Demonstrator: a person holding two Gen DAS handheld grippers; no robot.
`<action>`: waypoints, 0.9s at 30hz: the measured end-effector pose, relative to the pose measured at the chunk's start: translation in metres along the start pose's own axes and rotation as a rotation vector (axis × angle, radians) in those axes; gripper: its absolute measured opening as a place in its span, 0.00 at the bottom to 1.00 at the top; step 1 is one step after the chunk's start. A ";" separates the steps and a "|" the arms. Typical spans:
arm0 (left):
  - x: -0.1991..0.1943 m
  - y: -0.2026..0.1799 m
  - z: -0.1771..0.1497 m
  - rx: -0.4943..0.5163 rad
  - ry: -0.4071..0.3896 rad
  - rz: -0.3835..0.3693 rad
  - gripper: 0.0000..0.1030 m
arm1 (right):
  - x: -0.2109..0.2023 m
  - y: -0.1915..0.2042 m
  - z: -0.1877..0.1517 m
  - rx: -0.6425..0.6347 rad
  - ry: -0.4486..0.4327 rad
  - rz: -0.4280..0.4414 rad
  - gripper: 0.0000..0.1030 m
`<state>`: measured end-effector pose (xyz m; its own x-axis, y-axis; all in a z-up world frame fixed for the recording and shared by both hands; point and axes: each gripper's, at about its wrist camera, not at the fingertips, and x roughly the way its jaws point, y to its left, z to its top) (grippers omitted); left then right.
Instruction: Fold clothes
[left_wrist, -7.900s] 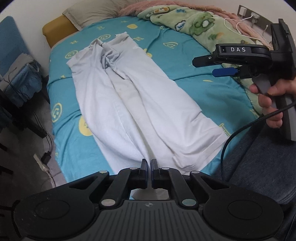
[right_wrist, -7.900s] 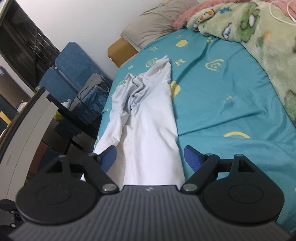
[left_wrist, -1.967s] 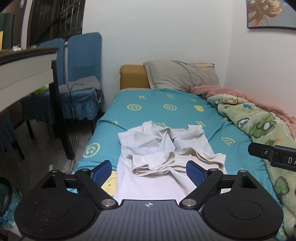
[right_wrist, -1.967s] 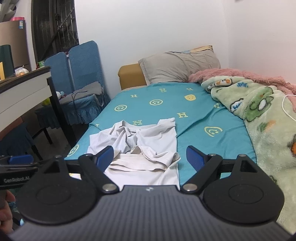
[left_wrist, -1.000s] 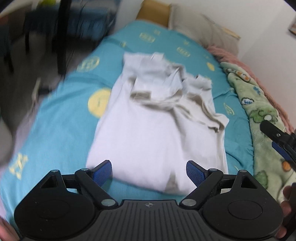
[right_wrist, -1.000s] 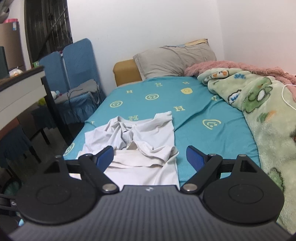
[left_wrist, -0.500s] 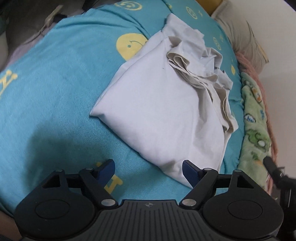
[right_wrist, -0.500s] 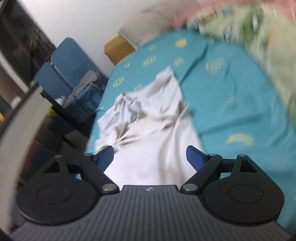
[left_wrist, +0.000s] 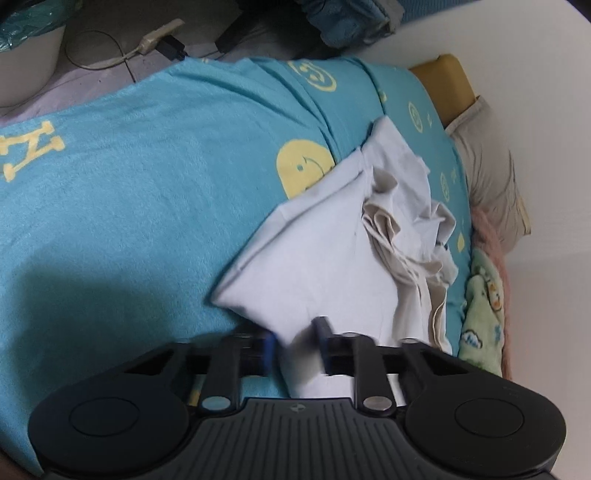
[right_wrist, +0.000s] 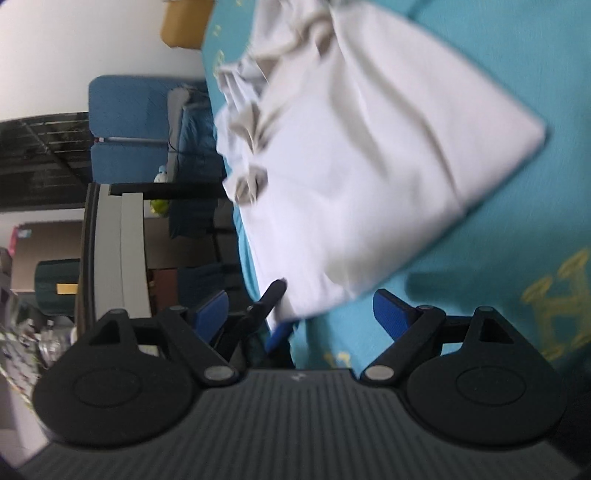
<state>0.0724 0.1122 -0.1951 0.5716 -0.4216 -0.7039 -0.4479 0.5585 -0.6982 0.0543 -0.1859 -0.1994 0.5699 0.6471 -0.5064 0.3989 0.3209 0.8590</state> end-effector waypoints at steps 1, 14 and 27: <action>-0.002 -0.001 -0.001 0.001 -0.011 -0.014 0.09 | 0.004 -0.002 -0.001 0.017 0.010 0.006 0.85; -0.026 -0.019 -0.004 0.052 -0.104 -0.176 0.07 | -0.027 -0.028 0.015 0.164 -0.302 -0.100 0.47; -0.051 -0.048 -0.014 0.233 -0.187 -0.223 0.06 | -0.059 0.006 0.011 -0.060 -0.481 -0.045 0.11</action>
